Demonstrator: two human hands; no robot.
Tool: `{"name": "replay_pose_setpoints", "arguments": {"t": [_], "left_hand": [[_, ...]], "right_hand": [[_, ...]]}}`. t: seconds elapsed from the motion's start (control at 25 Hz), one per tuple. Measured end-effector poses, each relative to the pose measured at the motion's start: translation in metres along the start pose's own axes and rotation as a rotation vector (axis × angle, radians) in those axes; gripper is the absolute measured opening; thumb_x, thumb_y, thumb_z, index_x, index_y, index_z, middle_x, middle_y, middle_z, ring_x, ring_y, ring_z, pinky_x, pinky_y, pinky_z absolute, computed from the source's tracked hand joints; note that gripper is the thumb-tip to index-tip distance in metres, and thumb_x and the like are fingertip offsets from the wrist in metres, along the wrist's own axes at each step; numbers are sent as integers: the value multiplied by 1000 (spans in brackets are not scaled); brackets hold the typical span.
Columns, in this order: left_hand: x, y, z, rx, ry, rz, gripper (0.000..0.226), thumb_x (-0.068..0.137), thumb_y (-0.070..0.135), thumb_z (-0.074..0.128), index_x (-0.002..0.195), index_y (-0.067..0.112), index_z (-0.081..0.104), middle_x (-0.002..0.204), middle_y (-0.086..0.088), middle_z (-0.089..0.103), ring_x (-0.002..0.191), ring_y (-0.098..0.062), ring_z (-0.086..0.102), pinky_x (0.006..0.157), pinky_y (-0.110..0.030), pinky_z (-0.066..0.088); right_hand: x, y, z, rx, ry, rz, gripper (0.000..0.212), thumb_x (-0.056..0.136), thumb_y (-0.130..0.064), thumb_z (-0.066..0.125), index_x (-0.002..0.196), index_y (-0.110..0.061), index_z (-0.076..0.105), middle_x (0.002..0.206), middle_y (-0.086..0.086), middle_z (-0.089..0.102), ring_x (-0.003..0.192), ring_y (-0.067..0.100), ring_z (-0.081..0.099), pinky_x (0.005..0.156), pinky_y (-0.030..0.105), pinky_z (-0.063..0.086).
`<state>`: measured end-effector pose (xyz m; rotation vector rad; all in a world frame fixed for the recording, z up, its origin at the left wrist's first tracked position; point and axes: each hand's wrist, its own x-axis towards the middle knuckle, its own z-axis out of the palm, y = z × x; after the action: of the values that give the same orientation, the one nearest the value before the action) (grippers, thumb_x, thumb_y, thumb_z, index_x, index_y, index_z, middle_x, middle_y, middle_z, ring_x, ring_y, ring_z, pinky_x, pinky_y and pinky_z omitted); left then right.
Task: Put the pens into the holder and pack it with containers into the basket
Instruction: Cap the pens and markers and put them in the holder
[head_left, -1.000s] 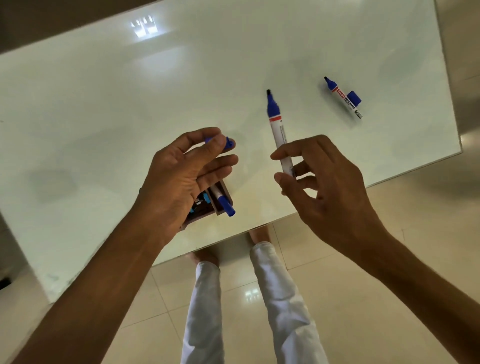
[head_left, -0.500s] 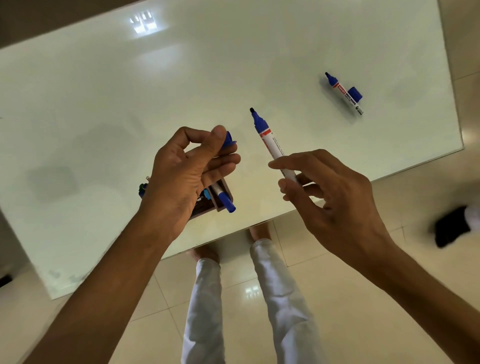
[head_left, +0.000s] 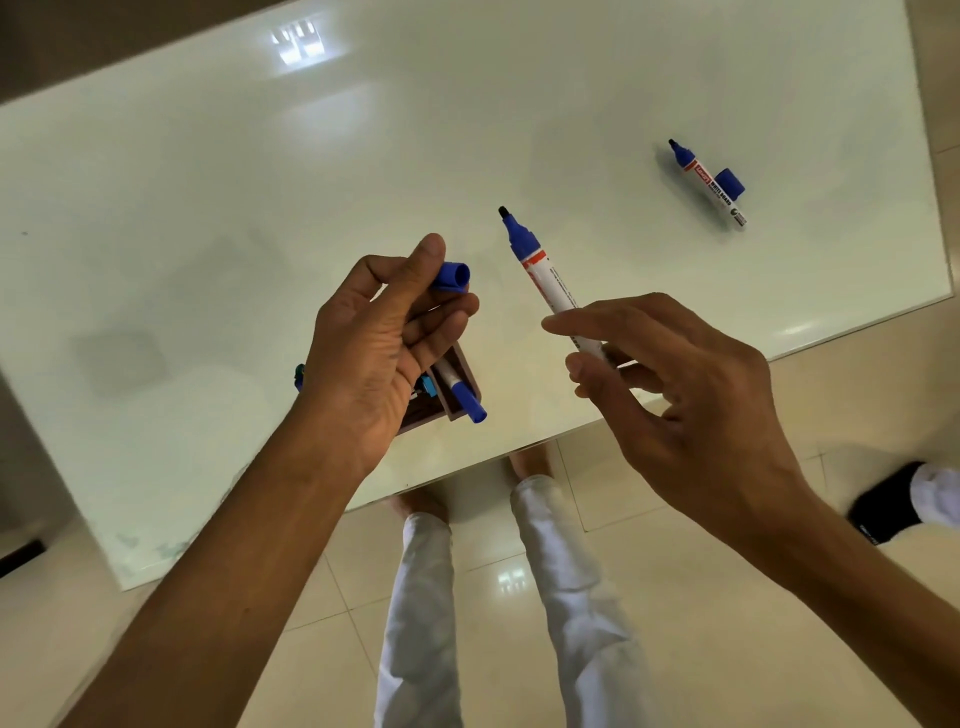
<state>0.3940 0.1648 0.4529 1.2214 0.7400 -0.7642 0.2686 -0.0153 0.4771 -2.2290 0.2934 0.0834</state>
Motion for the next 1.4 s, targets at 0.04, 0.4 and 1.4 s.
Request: {"name": "replay_pose_setpoints", "arguments": {"t": [0.04, 0.4, 1.4], "left_hand": [[-1, 1, 0, -12, -3, -6, 16, 95, 28, 74, 91, 15, 66, 82, -4, 80, 77, -17, 80, 66, -21, 62], [-1, 3, -2, -30, 3, 7, 16, 99, 26, 71, 91, 14, 65, 80, -1, 79, 74, -14, 81, 63, -20, 61], [-12, -10, -17, 220, -9, 318, 12, 96, 16, 76, 88, 10, 70, 82, -1, 81, 81, -20, 82, 74, -24, 63]], "right_hand": [[0, 0, 0, -2, -6, -2, 25, 100, -12, 70, 125, -18, 73, 114, 0, 71, 86, 15, 72, 76, 32, 63], [-3, -3, -2, -71, -101, -149, 30, 96, -7, 73, 124, -17, 75, 112, 2, 74, 83, 13, 70, 73, 22, 57], [15, -19, 34, -270, -18, -17, 31, 106, -31, 54, 119, -7, 69, 82, -1, 56, 61, 13, 46, 55, 19, 39]]}}
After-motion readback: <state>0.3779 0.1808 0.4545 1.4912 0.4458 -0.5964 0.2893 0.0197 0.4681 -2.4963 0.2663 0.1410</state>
